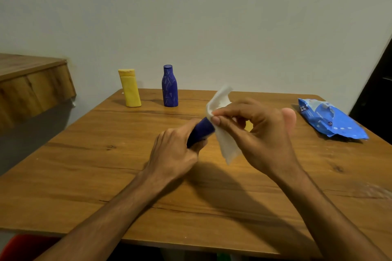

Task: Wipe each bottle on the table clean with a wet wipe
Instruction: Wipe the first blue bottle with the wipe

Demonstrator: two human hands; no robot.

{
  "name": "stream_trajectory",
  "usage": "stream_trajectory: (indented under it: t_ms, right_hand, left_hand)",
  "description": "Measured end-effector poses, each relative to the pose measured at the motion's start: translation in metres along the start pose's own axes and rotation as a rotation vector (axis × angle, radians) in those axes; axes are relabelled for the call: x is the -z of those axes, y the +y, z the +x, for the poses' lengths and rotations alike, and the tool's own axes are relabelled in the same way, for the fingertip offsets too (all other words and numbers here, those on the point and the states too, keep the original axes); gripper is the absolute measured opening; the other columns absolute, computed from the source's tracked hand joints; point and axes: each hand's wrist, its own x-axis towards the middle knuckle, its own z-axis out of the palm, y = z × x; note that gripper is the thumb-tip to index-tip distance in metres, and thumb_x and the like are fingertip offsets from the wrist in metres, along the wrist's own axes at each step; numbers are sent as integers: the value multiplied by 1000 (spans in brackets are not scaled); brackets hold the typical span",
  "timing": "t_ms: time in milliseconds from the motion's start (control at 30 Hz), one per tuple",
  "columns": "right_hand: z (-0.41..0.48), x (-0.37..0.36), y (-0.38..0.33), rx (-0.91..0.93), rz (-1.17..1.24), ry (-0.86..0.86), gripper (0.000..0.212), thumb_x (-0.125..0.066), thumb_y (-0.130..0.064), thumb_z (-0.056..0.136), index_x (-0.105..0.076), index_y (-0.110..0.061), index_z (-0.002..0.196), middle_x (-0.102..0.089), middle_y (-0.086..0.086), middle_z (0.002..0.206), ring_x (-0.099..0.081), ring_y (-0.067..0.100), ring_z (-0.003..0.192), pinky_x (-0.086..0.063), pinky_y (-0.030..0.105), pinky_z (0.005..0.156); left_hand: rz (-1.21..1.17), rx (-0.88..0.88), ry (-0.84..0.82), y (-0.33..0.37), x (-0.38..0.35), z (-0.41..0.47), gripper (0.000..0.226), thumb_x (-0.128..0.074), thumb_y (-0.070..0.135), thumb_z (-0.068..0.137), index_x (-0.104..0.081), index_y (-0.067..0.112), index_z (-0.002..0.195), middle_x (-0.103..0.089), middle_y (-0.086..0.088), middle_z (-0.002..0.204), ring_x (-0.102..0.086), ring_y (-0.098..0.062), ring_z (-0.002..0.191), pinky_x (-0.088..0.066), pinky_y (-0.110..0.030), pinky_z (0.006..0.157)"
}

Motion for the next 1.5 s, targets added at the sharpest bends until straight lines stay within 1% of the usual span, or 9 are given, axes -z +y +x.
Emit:
stream_trajectory:
  t_ms: [267,400,533,700,933,1100,1200,1300,1500]
  right_hand:
    - [6,9,13,-73,-115,158,18,-68,-17,86,-71,-17,104,-65,-6,89,-54,-4,78,-40,6,67]
    - [3,6,0,27,-131,18,13,-68,-18,86,-72,-19,99,-60,-9,90,-53,1,81,-42,12,67]
    - [-3,-7,1,138,-455,-53,9,-68,-27,85,-74,-23,89,-56,-3,93,-48,13,84,-42,31,66]
    - [-4,-8,7,87,-683,6,12,-69,-35,84,-73,-24,88,-64,0,102,-51,21,93,-23,31,76]
    - [0,-6,12,334,-533,-129,23,-80,-13,73,-73,-18,94,-69,1,103,-52,27,108,-47,56,74]
    - [-1,-1,11,371,-537,146,17,-62,-19,86,-70,-13,100,-68,4,103,-53,20,102,-38,42,85]
    - [2,6,10,182,-300,254,15,-65,-20,90,-71,-15,103,-67,-1,100,-57,13,95,-43,34,78]
    - [5,7,5,-22,12,239,15,-64,-26,90,-72,-20,101,-67,-7,98,-58,3,93,-39,11,72]
    - [4,-1,1,-184,51,107,15,-66,-38,83,-69,-35,98,-65,-10,96,-54,-1,81,-39,4,64]
  left_hand:
    - [99,-1,-25,5,3,-1,38,-64,25,91,-52,27,128,-58,13,92,-56,-3,79,-38,-10,72]
    - [177,-19,-28,6,5,-2,32,-62,28,93,-53,28,123,-57,13,84,-59,-5,76,-49,-22,77]
    - [217,-45,-5,7,2,-5,30,-64,27,92,-56,23,120,-61,8,91,-53,-4,78,-45,-21,83]
    - [243,-101,13,7,1,-6,35,-68,19,87,-59,20,121,-66,3,93,-50,-4,79,-41,-22,81]
    - [167,-6,10,3,1,-2,24,-66,29,91,-58,25,113,-52,17,80,-48,4,65,-33,-6,68]
    - [6,55,19,3,1,0,33,-69,26,88,-59,26,119,-64,11,90,-59,-2,79,-39,-11,73]
    - [-59,66,59,3,2,0,34,-72,23,86,-60,26,118,-67,8,92,-61,-5,83,-47,-21,77]
    - [-94,54,57,3,0,-1,32,-73,24,85,-60,27,115,-66,11,89,-60,-2,80,-46,-17,74]
    - [-189,26,24,1,0,-1,28,-71,27,85,-60,25,111,-66,10,89,-58,0,85,-47,-10,69]
